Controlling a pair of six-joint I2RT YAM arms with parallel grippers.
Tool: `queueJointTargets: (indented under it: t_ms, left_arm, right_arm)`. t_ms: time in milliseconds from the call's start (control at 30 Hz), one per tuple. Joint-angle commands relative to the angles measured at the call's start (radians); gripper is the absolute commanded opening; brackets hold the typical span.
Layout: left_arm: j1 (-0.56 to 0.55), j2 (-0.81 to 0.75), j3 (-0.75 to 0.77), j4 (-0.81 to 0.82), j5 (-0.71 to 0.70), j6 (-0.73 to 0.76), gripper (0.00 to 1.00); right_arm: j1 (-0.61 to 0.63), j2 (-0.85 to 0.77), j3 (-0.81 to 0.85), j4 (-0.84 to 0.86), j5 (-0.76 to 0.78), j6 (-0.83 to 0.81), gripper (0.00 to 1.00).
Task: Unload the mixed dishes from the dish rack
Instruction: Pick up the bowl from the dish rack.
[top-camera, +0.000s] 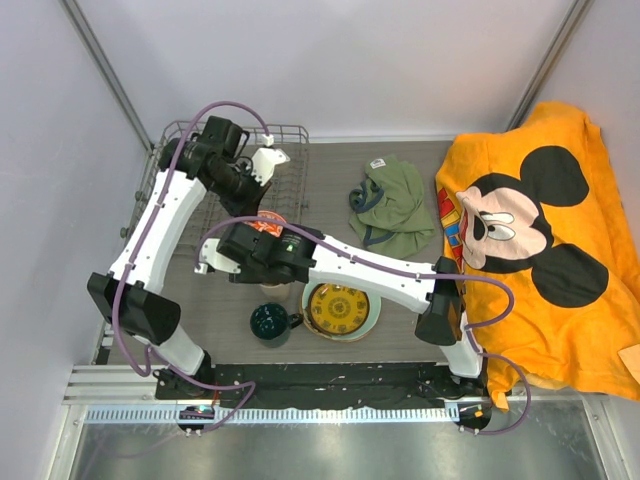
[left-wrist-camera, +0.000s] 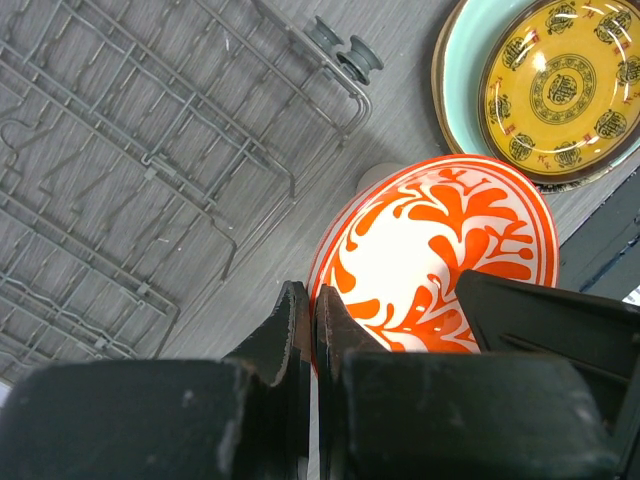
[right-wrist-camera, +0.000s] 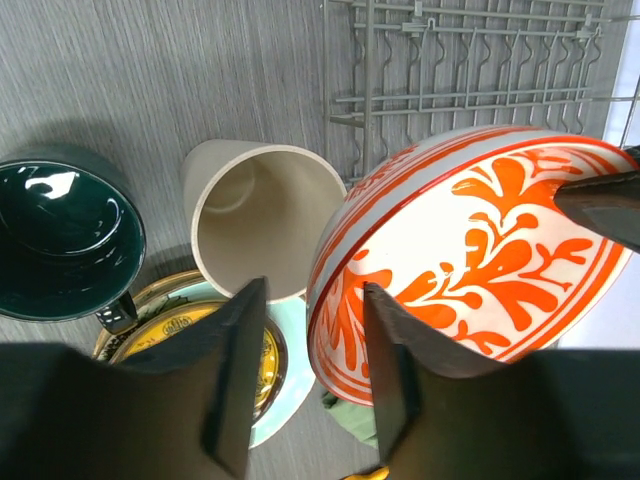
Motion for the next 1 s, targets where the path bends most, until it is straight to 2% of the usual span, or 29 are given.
queueJointTargets:
  t_ms: [0,100,200,433,567,967]
  left_arm:
    - [0.013,0.002,0.044,-0.178,0.052,0.005,0.00]
    - [0.028,0.006,0.055,-0.178,0.067,0.007,0.00]
    - [0.051,0.013,0.066,-0.186,0.087,0.013,0.00]
    - [0.118,0.006,0.060,-0.189,0.150,0.030,0.00]
    - [0.192,-0.010,0.041,-0.196,0.216,0.051,0.00]
    - [0.329,-0.111,-0.136,-0.184,0.293,0.126,0.00]
  right_arm:
    - [0.000,-0.061,-0.003,0.024,0.020,-0.001,0.53]
    - [0.000,-0.073,-0.008,0.026,0.022,0.003,0.61]
    - [0.000,-0.084,-0.011,0.026,0.022,0.008,0.64]
    - [0.000,-0.118,-0.025,0.027,0.014,0.020,0.66]
    - [0.000,-0.136,-0.029,0.028,0.013,0.025,0.67]
    - [-0.008,-0.165,-0.035,0.029,0.043,0.023,0.68]
